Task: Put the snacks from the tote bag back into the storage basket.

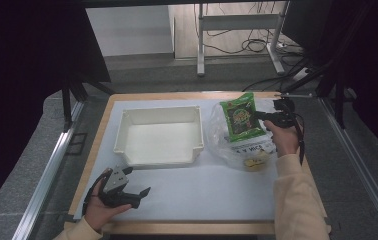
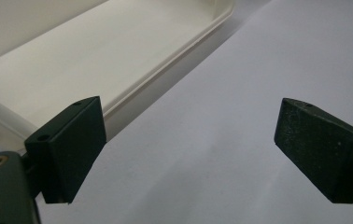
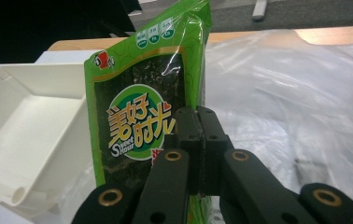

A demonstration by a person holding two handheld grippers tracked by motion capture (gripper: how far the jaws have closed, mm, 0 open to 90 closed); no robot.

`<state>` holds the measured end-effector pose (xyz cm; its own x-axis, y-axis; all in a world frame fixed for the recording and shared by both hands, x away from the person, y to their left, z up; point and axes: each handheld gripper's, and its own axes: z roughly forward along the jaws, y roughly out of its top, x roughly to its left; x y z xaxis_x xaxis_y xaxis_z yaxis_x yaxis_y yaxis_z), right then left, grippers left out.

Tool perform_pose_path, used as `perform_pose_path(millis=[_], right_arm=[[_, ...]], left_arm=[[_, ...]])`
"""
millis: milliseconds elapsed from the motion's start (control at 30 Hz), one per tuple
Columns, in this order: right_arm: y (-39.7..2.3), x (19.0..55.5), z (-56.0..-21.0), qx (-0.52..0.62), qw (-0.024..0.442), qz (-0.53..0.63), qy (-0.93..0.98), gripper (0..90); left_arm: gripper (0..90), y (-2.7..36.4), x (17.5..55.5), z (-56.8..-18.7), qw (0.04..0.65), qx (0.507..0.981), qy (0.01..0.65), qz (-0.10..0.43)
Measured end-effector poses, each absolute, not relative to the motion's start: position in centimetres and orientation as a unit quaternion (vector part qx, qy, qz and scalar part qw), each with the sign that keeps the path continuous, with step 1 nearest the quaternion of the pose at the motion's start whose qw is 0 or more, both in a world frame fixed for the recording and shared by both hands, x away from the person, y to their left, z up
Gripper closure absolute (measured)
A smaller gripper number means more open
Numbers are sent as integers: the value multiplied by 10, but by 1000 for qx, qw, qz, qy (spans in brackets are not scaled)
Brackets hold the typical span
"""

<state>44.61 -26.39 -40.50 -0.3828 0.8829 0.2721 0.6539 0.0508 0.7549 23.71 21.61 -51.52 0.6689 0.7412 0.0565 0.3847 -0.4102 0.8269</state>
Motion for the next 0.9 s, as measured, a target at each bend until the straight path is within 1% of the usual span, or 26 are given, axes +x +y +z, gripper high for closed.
perform_pose_path(millis=[633, 900], right_arm=[[-244, 445, -405, 527, 129, 450, 709, 899], [-234, 445, -407, 521, 118, 461, 709, 899]], left_arm=[[90, 216, 236, -515, 417, 813, 346, 214], [90, 217, 237, -515, 417, 812, 348, 214]])
